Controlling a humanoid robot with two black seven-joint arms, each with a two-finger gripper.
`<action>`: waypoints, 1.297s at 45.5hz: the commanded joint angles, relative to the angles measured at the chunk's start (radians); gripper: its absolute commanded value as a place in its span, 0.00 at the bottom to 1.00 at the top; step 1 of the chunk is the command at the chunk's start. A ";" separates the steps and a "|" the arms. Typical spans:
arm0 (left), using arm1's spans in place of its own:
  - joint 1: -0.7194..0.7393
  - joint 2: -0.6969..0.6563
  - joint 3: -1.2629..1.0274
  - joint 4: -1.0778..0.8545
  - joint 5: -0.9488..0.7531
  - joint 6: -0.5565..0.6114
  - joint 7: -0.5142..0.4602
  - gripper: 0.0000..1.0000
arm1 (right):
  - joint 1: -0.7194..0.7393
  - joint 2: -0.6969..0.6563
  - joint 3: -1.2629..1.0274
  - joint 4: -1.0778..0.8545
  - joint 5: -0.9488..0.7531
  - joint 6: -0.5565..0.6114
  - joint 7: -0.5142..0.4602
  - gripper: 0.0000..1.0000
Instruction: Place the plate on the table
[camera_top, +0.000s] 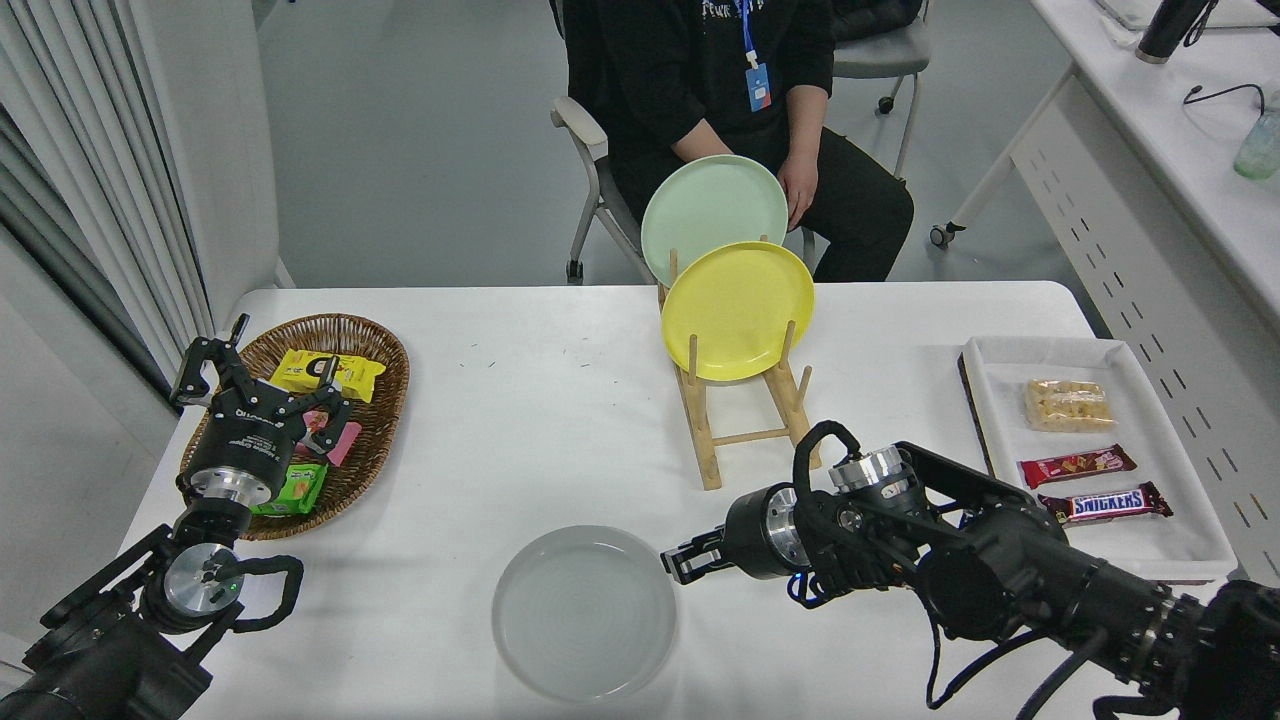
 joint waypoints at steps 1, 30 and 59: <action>0.001 0.000 0.000 0.000 0.000 0.000 0.000 0.98 | 0.004 -0.008 0.054 0.000 0.002 0.000 -0.023 1.00; 0.000 0.000 0.000 0.000 0.000 0.000 0.000 0.98 | 0.107 0.059 0.116 0.005 -0.189 0.000 -0.039 1.00; 0.001 0.000 0.000 0.000 0.000 0.000 0.000 0.98 | 0.104 0.058 0.070 0.022 -0.606 0.265 -0.041 1.00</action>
